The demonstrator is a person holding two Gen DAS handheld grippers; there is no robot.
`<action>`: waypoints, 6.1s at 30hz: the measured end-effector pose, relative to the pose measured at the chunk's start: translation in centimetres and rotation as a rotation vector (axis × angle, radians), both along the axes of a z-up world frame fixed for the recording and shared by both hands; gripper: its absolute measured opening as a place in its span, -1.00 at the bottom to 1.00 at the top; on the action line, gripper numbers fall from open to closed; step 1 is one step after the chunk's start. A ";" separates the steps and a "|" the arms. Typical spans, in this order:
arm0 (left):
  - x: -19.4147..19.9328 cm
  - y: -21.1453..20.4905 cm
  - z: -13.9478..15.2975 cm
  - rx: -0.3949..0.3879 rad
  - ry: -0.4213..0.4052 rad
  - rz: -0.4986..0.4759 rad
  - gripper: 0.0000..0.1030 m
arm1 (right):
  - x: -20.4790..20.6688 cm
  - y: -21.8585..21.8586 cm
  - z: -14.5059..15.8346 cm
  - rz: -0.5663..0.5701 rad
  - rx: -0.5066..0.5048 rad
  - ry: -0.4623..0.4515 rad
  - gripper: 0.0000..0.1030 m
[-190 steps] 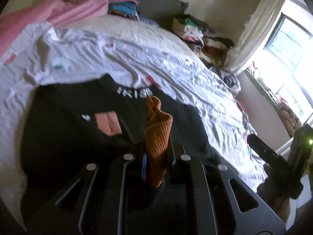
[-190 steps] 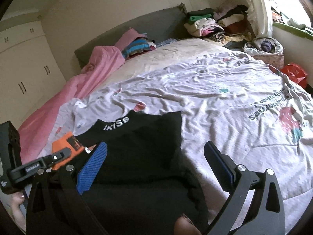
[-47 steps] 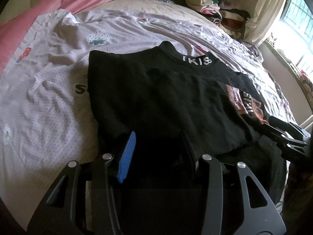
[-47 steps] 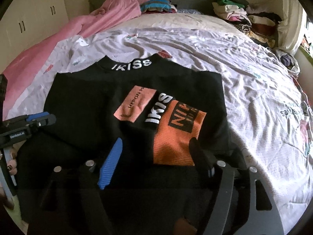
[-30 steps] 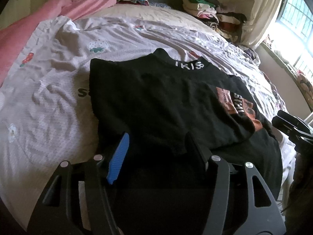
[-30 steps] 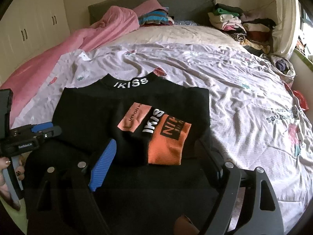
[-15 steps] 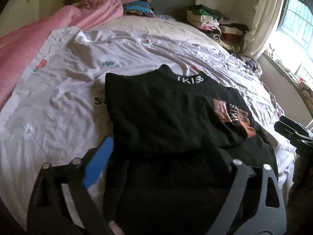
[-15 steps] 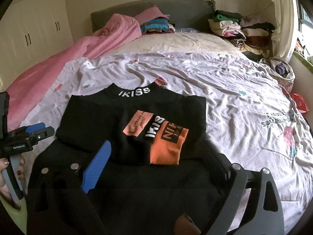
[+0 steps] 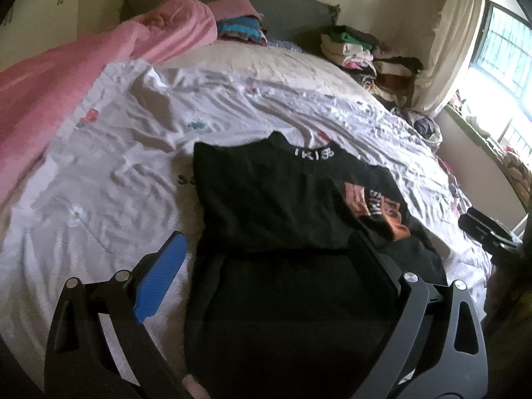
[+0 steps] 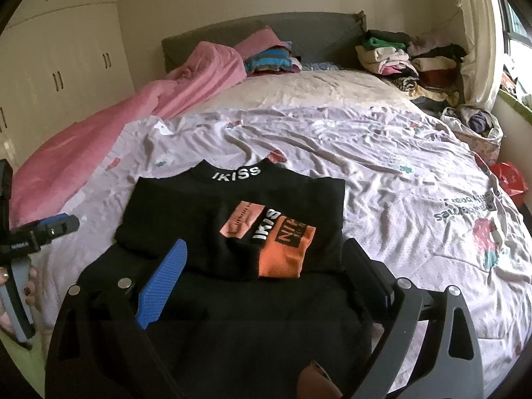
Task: Fold small clothes
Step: 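Move both open tools toward the hem of the black sweatshirt, then close both tools on the sweatshirt hem at the bed edge, then lift the hem with both tools and fold it toward the IKISS collar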
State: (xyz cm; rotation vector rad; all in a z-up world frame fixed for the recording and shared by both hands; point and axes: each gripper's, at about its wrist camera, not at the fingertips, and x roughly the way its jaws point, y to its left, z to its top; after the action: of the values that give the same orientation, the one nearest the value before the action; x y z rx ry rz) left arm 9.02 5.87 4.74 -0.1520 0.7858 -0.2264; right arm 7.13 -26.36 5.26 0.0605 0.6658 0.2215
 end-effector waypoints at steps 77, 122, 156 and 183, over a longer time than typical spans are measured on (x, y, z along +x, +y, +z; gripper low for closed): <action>-14.7 3.2 -11.4 0.041 0.321 0.100 -0.28 | -11.6 -5.5 -8.7 0.129 -0.050 0.195 0.87; -15.3 3.8 -5.7 -0.044 0.193 0.078 -0.93 | -13.6 -10.2 -5.5 0.212 0.108 0.124 -0.86; -5.1 4.1 6.0 -0.100 -0.057 0.161 -0.94 | -5.2 -12.2 3.3 0.020 0.188 -0.136 -0.86; 4.8 3.8 3.8 -0.024 -0.035 0.208 -0.94 | 5.7 -11.0 1.8 -0.034 0.128 -0.085 -0.86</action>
State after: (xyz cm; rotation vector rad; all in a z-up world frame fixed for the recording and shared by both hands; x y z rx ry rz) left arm 13.87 9.62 8.55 -0.2503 0.7271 -0.0415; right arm 12.79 -37.40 7.11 0.1839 0.5653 0.2320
